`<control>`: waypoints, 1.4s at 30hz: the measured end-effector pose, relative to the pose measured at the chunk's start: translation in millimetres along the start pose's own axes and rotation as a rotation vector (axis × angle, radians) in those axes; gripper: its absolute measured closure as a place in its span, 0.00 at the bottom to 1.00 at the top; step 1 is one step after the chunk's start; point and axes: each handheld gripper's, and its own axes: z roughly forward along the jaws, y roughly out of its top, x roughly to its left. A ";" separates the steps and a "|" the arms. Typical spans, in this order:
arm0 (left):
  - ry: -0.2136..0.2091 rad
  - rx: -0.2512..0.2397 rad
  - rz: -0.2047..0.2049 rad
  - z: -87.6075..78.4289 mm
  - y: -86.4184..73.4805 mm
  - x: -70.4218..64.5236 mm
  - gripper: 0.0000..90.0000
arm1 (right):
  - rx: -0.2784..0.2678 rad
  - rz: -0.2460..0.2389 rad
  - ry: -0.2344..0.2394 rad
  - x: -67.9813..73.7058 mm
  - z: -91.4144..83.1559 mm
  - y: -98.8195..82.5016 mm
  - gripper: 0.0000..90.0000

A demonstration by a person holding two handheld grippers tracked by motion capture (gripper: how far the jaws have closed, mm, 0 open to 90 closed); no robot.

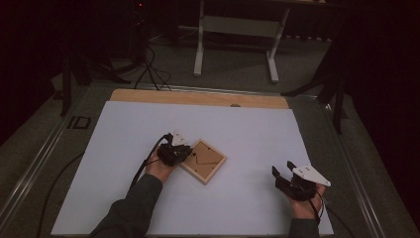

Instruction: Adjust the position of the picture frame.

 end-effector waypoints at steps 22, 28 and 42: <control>0.005 -0.051 0.034 -6.8 3.2 -15.4 0.76 | 0.002 -0.053 0.028 11.8 10.6 21.7 0.44; 0.018 -0.112 -0.054 -34.7 0.9 -2.9 0.67 | 0.020 -0.120 0.074 28.3 24.3 41.4 0.46; -0.028 -0.140 -0.083 -64.3 -24.5 -21.4 0.60 | 0.088 -0.172 0.173 51.4 61.9 65.0 0.59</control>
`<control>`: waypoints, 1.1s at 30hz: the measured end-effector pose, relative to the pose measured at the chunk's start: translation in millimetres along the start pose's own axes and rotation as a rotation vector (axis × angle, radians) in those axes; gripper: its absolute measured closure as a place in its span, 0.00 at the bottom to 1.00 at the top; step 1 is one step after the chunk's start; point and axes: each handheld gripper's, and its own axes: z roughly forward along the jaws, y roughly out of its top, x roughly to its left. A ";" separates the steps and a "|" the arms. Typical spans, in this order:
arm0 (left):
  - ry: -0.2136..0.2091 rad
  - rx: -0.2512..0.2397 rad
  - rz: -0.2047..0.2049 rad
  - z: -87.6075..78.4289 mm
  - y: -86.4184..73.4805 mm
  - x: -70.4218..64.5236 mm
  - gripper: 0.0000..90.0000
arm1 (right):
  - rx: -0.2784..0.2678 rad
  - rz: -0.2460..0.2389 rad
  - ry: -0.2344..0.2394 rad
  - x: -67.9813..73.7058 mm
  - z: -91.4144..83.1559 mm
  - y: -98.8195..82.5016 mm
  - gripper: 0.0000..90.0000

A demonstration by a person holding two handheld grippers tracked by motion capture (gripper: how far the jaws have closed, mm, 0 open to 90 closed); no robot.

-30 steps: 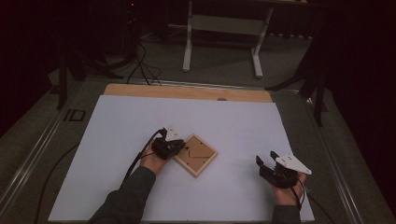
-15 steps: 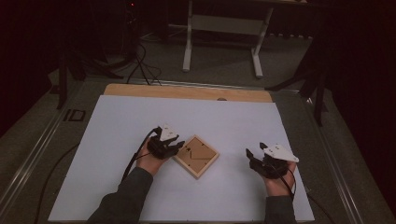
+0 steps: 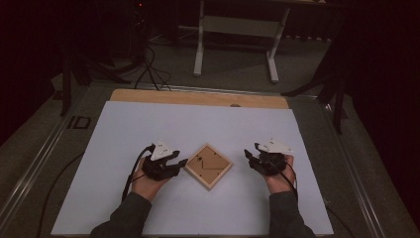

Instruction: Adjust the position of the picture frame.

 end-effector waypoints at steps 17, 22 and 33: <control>-0.042 0.065 0.046 7.0 -22.0 -19.6 0.84 | 0.107 -0.031 0.059 21.5 49.1 3.1 0.99; -0.050 0.113 0.052 13.3 -26.3 -21.7 0.99 | 0.151 -0.032 0.089 30.8 64.2 3.9 1.00; -0.045 0.184 0.078 30.3 -30.6 -30.9 0.99 | 0.205 -0.031 0.144 34.9 74.4 0.2 1.00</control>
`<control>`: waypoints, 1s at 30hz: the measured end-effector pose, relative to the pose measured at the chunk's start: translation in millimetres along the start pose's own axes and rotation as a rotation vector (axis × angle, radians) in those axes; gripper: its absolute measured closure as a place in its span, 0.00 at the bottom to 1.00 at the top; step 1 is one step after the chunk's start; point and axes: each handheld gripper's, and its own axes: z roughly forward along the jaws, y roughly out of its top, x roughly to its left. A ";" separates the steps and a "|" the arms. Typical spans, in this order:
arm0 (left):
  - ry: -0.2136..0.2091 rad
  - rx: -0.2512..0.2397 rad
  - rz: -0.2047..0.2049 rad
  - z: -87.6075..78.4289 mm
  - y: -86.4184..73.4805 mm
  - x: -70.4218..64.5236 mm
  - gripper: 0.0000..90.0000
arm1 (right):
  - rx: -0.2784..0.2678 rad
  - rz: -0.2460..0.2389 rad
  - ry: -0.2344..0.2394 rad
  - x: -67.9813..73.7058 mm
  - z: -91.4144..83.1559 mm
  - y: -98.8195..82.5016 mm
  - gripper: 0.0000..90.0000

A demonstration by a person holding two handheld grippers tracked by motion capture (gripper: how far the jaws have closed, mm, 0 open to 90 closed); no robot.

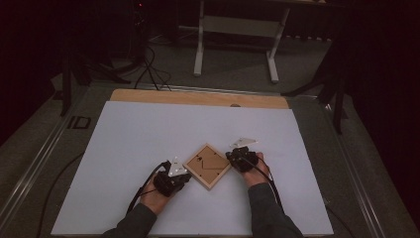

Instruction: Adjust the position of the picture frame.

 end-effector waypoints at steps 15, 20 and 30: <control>0.060 0.008 -0.065 3.8 8.0 11.3 0.99 | 0.025 -0.019 0.027 2.8 -4.6 -1.4 1.00; 0.084 0.015 -0.088 4.3 11.5 20.0 0.99 | 0.022 -0.033 0.036 6.4 -6.8 -3.6 1.00; 0.124 0.030 -0.118 14.1 23.8 37.7 0.99 | 0.012 -0.042 0.066 16.2 -15.8 -12.5 1.00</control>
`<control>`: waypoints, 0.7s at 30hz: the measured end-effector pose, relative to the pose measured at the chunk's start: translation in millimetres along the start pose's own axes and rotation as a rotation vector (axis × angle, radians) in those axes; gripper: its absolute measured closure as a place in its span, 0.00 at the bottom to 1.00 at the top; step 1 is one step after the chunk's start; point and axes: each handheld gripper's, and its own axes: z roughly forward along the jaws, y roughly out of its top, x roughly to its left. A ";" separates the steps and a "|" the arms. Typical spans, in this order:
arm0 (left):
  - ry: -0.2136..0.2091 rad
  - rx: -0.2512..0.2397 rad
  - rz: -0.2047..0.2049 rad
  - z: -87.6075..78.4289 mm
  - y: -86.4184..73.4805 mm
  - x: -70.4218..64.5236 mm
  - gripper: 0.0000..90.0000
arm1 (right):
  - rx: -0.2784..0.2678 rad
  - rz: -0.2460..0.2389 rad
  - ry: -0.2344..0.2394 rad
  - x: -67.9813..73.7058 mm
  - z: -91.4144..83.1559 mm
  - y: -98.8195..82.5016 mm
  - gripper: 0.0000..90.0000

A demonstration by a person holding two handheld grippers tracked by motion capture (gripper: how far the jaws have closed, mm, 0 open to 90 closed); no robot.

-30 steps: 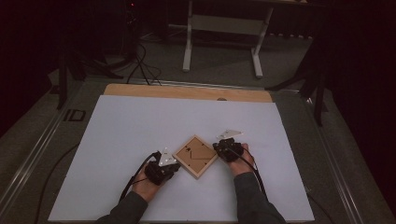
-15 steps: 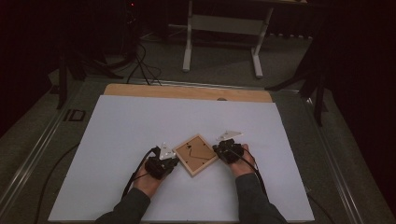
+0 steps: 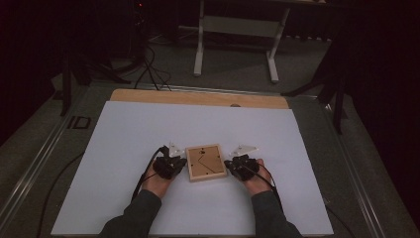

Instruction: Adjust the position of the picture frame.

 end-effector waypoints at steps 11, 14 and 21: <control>0.006 -0.016 0.014 9.5 20.1 11.7 1.00 | -0.008 -0.026 0.047 17.1 -9.2 -9.2 1.00; -0.010 -0.015 0.015 12.2 22.9 16.5 1.00 | -0.009 -0.043 0.056 22.0 -10.2 -10.0 1.00; 0.001 -0.010 -0.015 20.3 30.3 23.5 1.00 | 0.032 -0.118 0.090 44.7 -0.3 -13.5 1.00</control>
